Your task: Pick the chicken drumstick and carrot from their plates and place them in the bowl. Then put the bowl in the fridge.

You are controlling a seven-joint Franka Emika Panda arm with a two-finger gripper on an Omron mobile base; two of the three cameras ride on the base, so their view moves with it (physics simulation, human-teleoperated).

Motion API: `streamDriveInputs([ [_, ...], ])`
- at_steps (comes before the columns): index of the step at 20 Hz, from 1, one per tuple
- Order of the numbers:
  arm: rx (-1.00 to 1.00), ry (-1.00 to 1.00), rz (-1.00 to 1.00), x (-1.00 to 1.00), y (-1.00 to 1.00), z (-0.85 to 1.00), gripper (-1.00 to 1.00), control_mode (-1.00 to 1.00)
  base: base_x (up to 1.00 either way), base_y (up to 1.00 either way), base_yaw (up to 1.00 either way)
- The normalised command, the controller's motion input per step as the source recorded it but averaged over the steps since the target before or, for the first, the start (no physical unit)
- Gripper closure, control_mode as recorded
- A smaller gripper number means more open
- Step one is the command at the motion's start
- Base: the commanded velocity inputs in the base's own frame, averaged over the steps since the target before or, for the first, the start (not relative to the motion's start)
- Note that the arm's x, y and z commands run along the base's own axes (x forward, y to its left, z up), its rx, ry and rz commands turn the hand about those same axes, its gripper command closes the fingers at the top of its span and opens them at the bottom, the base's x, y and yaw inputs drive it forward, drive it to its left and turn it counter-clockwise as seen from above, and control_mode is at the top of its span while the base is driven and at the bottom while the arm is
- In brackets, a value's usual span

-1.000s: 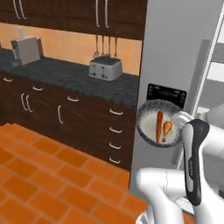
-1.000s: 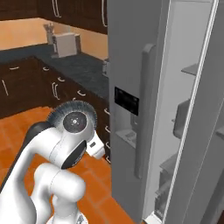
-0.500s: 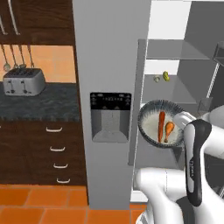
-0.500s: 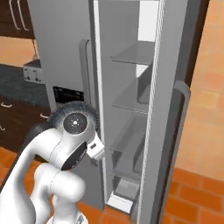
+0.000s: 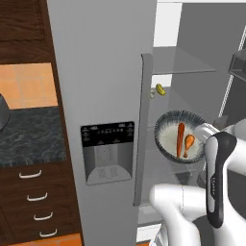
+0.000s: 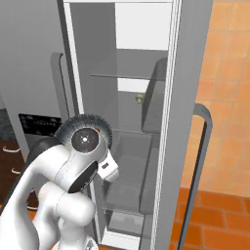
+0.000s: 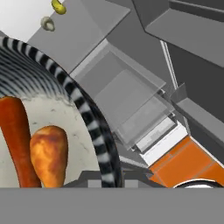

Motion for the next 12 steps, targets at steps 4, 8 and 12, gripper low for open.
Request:
streamDriveInputs([
  [4,0.0,0.0,0.0,0.11,0.0,0.0,1.0,-1.0,0.24,-0.17,-0.06],
  [8,0.02,0.0,-0.12,0.75,-0.08,0.0,1.0,-1.0,0.0,0.0,0.0],
  [12,0.0,0.07,-0.28,1.0,-0.45,0.0,1.0,-1.0,0.0,0.0,0.0],
])
